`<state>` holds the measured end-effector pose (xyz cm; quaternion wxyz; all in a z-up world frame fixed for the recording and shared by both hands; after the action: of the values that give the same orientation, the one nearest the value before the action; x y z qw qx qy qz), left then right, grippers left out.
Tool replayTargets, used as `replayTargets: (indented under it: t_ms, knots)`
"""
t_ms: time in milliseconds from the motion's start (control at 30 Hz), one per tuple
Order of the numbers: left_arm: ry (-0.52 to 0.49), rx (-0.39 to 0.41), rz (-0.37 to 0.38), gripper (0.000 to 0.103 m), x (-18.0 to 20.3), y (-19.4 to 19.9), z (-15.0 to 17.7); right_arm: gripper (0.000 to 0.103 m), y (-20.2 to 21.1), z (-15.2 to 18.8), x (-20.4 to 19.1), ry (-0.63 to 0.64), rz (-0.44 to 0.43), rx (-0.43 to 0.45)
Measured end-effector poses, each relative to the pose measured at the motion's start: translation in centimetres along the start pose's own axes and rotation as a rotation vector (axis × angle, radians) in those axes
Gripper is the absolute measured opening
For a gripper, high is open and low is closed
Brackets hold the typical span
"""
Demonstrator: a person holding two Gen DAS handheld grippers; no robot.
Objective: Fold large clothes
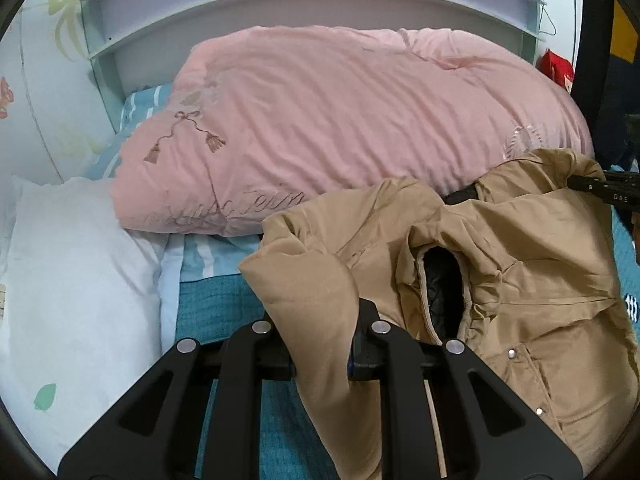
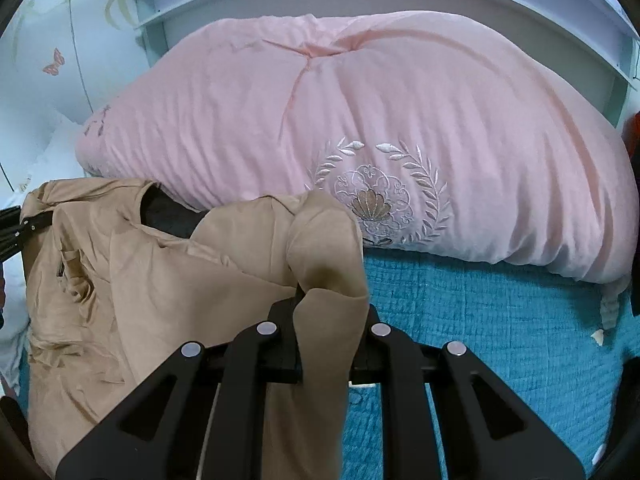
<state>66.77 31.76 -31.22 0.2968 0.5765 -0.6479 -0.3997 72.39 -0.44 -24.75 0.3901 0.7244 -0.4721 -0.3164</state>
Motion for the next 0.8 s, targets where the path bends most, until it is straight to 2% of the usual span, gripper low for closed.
replayTargets:
  t_ms: [200,433,633,800]
  knots:
    - [-0.060,0.051,-0.001,0.016,0.8,5.2,2.8,0.013,4.9,2.5,-0.8,0.047,-0.052,0.048]
    - [-0.080,0.052,0.003,0.015,1.6,10.1,7.8,0.013,11.0,7.2,-2.2,0.106,-0.078,0.077]
    - [-0.117,0.045,0.000,0.016,3.6,14.0,12.6,0.014,13.9,11.9,-3.9,0.141,-0.056,0.061]
    - [-0.132,0.004,-0.018,0.016,4.9,15.2,16.8,0.014,14.8,17.1,-5.4,0.145,-0.033,0.009]
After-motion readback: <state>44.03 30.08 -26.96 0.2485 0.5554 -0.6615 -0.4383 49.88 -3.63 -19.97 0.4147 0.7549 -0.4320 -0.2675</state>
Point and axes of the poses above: each gripper's, at about its wrist camera, not at the fingertips, and y roughly against the way its jaws point, x to its right, z to its underside, the point moved 1 cm from there along -y, roughly the way its jaws point, and after that the axes turned 13 degrees about -x, right-handed, at the moved point
